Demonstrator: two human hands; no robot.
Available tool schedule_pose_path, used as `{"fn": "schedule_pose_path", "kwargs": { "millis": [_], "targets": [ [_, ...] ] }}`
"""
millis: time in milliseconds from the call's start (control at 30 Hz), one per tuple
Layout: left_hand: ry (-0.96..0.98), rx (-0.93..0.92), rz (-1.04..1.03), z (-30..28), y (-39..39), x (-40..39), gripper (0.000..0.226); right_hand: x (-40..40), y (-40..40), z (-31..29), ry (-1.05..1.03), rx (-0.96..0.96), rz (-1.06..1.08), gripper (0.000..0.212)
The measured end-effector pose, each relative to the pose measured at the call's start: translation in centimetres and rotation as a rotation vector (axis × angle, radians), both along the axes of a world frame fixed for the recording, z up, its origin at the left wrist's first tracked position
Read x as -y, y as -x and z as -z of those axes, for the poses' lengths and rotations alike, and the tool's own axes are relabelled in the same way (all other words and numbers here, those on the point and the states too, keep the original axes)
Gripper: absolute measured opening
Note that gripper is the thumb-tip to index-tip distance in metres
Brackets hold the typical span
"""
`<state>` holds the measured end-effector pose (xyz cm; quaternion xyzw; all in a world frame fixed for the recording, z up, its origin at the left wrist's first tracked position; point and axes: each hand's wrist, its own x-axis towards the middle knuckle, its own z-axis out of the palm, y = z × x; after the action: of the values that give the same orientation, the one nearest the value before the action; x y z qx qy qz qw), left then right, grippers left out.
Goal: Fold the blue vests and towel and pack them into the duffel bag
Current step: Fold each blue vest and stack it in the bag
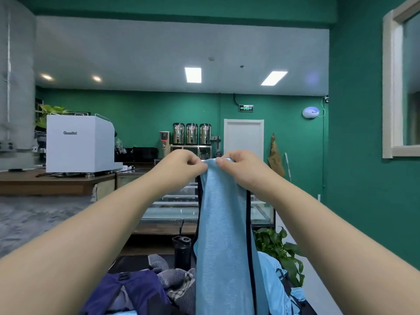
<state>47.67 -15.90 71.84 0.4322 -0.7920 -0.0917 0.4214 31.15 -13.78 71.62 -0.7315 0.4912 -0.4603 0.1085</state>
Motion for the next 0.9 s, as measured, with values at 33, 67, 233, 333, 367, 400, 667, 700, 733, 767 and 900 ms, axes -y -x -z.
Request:
{"fn": "schedule_pose_path", "kwargs": {
  "millis": [33,67,233,333,367,400,667,700,733,767,900],
  "targets": [
    [-0.081,-0.124,0.055,0.4,0.1,0.1,0.024,0.1,0.0,0.1,0.011,0.034,-0.009,0.023],
    [-0.145,-0.243,0.105,0.7,0.3,0.2,0.022,0.3,0.0,0.1,0.019,0.081,-0.023,0.023],
    [-0.278,-0.267,0.321,2.7,1.3,0.2,0.017,1.6,-0.4,0.4,0.044,0.218,-0.013,0.033],
    [-0.379,0.019,0.42,5.1,1.4,-0.3,0.026,2.7,0.2,0.9,0.083,0.283,0.057,0.03],
    [-0.411,0.107,0.447,6.1,1.3,-0.4,0.027,3.2,0.6,1.1,0.103,0.306,0.094,0.028],
    [-0.422,0.207,0.45,7.1,1.1,-0.5,0.028,3.7,1.3,1.4,0.121,0.322,0.134,0.026],
    [0.012,0.751,0.142,9.0,-2.8,0.9,0.038,6.6,6.7,3.9,0.09,0.449,0.219,0.017],
    [0.065,0.747,0.129,8.4,-3.2,1.4,0.037,6.8,6.9,3.9,0.088,0.466,0.219,0.018],
    [0.104,0.715,0.125,7.9,-3.5,1.7,0.033,7.0,7.1,3.8,0.099,0.474,0.23,0.02],
    [0.131,0.66,0.122,7.3,-3.7,1.9,0.029,7.0,7.1,3.4,0.123,0.478,0.241,0.022],
    [0.237,0.349,0.113,5.2,-3.9,1.6,0.01,6.4,7.0,1.2,0.331,0.489,0.311,0.019]
  ]
}}
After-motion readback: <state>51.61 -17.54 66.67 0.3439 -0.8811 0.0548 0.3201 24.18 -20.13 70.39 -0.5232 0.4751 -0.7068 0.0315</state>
